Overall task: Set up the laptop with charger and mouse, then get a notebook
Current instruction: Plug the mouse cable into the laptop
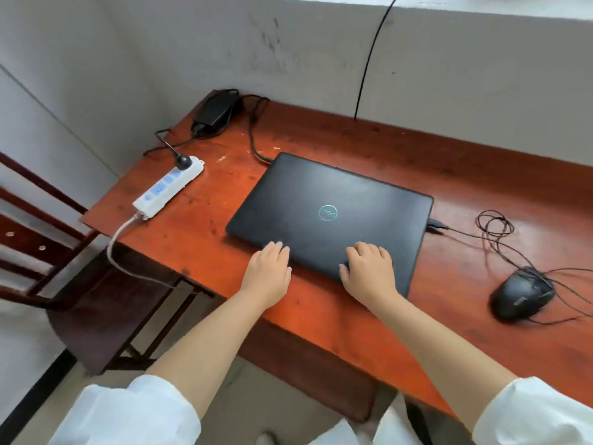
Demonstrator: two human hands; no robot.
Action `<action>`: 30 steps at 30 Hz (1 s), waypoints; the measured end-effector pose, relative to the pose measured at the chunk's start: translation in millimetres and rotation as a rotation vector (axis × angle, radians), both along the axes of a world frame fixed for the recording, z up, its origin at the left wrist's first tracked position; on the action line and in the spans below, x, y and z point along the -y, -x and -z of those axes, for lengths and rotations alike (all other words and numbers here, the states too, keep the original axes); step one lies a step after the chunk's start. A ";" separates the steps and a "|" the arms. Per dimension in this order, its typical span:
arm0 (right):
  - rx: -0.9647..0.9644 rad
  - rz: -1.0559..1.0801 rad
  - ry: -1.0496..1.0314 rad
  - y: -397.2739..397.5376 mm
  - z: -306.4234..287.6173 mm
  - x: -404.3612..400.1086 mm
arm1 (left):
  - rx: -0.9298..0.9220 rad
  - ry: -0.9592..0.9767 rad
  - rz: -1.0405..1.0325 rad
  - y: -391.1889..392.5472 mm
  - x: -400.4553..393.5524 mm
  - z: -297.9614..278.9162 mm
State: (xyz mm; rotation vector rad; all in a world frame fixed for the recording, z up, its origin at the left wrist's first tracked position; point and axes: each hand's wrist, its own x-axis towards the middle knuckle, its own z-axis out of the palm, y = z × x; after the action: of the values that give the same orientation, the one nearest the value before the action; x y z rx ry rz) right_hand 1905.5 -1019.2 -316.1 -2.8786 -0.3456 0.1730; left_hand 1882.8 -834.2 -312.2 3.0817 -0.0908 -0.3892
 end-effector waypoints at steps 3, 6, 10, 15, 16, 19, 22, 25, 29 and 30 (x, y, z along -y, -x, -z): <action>-0.017 -0.006 0.022 31.3 -9.1 -73.7 | 0.009 -0.073 0.072 25.4 -59.9 -14.1; -0.008 -0.014 -0.022 48.4 -28.6 -139.1 | 0.063 -0.106 0.071 40.7 -111.9 -38.2; 0.015 0.010 -0.044 54.2 -50.2 -187.2 | 0.110 -0.095 0.060 42.0 -164.1 -64.0; -0.001 0.043 -0.007 54.2 -52.8 -207.6 | 0.134 -0.091 0.171 31.3 -179.9 -76.9; 0.008 0.055 -0.011 53.2 -52.6 -211.0 | 0.142 -0.097 0.195 29.4 -182.1 -77.1; 0.038 0.086 -0.017 51.4 -49.6 -220.5 | 0.143 -0.121 0.249 28.4 -194.7 -71.4; 0.040 0.155 -0.053 59.9 -40.4 -230.0 | 0.109 -0.117 0.314 31.0 -210.7 -56.7; 0.050 0.231 -0.093 81.9 -27.3 -240.1 | 0.079 -0.105 0.404 36.7 -227.7 -37.3; 0.041 0.437 -0.158 139.7 -2.8 -255.9 | 0.031 -0.064 0.515 58.4 -251.7 -4.2; 0.029 0.509 -0.177 158.1 5.9 -260.5 | 0.015 -0.059 0.548 67.1 -257.5 6.1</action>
State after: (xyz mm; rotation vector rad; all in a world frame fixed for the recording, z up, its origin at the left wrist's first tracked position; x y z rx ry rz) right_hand 1747.4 -758.7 -321.9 -2.6889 0.3512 0.0084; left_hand 1815.8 -576.7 -318.4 3.0684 -0.9482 -0.3840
